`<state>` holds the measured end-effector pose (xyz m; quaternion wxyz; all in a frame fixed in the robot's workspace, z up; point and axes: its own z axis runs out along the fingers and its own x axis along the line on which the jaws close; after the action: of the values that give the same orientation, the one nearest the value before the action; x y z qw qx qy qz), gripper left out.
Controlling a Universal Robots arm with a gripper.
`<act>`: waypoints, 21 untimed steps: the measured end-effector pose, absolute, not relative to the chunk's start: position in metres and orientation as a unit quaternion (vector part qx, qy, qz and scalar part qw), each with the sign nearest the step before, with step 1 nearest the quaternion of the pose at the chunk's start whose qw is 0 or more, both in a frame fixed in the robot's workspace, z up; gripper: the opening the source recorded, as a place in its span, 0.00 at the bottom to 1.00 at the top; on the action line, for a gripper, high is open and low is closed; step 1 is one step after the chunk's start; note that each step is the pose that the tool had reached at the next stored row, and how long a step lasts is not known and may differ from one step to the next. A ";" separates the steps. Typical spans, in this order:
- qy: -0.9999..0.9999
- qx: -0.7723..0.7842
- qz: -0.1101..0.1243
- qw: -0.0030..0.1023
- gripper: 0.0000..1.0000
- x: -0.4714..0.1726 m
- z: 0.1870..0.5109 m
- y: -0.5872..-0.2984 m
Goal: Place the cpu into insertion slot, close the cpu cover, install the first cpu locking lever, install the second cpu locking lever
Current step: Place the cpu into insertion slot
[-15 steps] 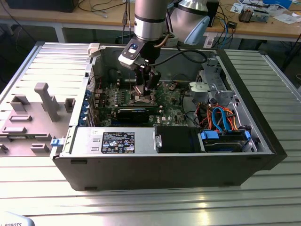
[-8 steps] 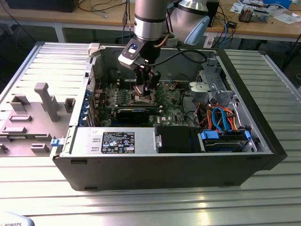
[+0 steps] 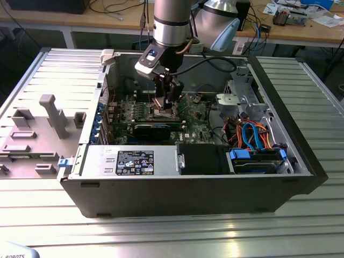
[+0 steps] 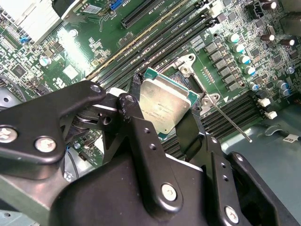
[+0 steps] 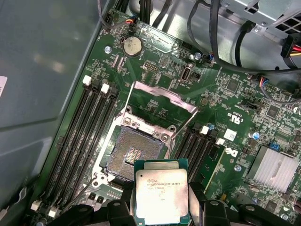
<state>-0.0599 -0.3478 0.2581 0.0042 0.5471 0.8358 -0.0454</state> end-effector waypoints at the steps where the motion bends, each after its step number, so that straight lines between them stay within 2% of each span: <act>1: 0.836 0.547 -0.045 0.004 0.55 -0.060 0.258 -0.348; 21: 0.831 0.555 -0.046 0.004 0.55 -0.060 0.258 -0.348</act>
<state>-0.0599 -0.3478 0.2581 0.0043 0.5549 0.8306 -0.0462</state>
